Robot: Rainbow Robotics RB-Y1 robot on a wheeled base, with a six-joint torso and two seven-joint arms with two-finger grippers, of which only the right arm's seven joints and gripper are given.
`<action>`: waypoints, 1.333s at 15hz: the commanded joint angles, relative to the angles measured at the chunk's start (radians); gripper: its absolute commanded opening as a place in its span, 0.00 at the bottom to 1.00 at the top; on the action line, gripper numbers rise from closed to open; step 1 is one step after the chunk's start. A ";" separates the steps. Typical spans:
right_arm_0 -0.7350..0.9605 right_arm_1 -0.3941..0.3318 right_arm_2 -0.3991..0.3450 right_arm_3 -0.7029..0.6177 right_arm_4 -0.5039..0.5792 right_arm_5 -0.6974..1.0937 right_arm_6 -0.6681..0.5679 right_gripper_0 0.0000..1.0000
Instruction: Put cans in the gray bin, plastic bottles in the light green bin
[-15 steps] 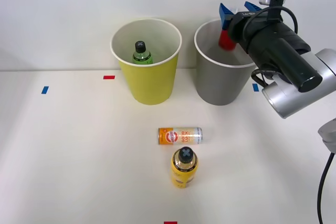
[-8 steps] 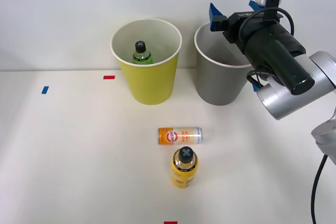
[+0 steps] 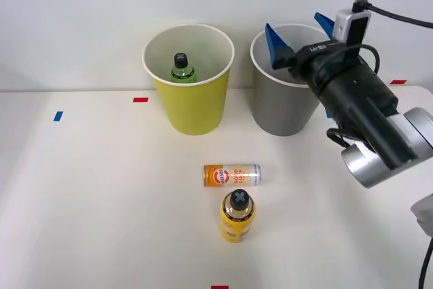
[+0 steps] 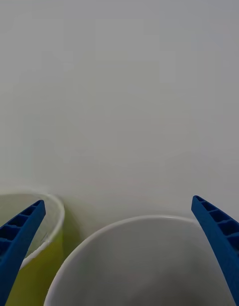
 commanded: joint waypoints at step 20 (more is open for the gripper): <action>0.878 0.316 -0.194 -0.182 0.065 -0.299 0.032 1.00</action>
